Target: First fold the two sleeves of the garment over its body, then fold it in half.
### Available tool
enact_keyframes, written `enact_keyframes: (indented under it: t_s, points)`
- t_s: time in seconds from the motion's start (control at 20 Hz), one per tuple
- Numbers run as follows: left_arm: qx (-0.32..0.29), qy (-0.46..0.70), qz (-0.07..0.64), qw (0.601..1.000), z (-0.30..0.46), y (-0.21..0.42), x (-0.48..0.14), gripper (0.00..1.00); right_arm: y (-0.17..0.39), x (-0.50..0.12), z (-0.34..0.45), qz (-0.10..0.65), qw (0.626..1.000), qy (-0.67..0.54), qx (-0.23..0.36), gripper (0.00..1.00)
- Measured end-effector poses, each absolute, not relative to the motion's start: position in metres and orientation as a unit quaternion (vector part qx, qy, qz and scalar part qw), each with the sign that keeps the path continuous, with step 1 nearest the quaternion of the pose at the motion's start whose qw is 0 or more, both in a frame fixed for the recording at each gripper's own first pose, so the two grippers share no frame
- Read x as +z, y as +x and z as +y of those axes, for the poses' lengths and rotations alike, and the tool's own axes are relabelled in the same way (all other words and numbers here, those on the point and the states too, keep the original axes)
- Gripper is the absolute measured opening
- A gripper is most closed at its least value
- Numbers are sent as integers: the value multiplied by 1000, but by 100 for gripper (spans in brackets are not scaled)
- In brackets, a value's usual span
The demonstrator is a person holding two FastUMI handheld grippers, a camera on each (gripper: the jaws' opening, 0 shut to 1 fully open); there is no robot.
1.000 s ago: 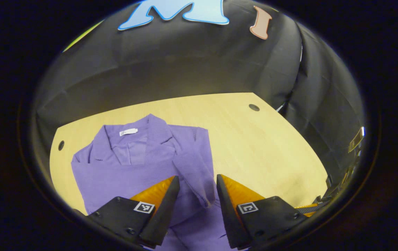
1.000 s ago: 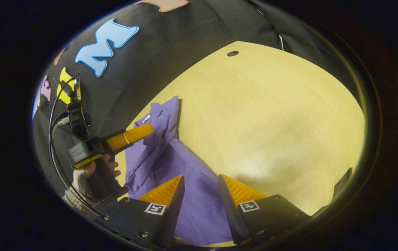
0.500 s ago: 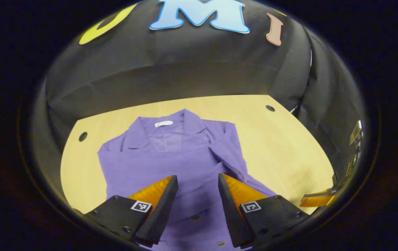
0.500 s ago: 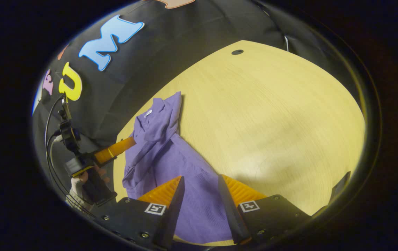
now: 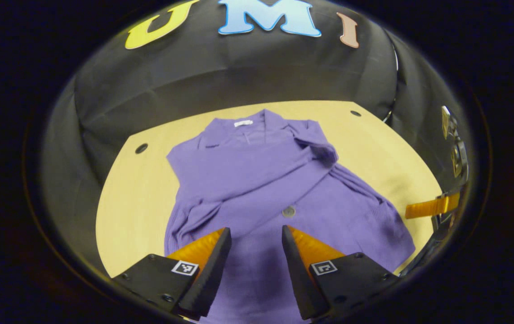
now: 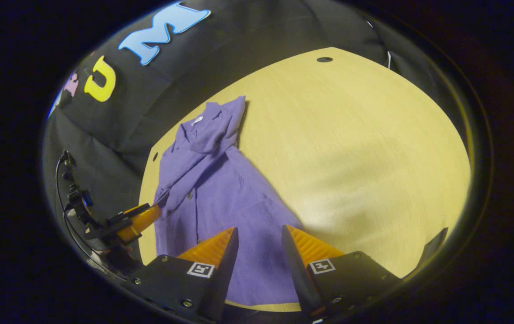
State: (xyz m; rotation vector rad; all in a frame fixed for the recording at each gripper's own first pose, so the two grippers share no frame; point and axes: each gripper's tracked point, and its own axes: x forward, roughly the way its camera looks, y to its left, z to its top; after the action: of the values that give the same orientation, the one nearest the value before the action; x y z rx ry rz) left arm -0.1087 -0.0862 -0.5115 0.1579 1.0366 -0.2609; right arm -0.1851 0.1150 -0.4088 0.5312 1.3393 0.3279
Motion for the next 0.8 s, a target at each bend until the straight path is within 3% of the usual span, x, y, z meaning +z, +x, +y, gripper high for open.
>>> enact_keyframes:
  t_s: [0.2,0.65,0.75,0.8]
  points:
    - [-112,77,512,848,-59,-153,-513,73,-207,-414,119,630,736,189,163,62]
    - [-86,148,566,806,29,-237,-550,73,-262,-427,107,666,722,65,174,62]
    - [-87,148,566,806,35,-244,-552,77,-271,-431,106,672,720,45,169,62]
    - [-89,145,562,809,35,-244,-550,83,-276,-433,105,674,719,35,168,62]
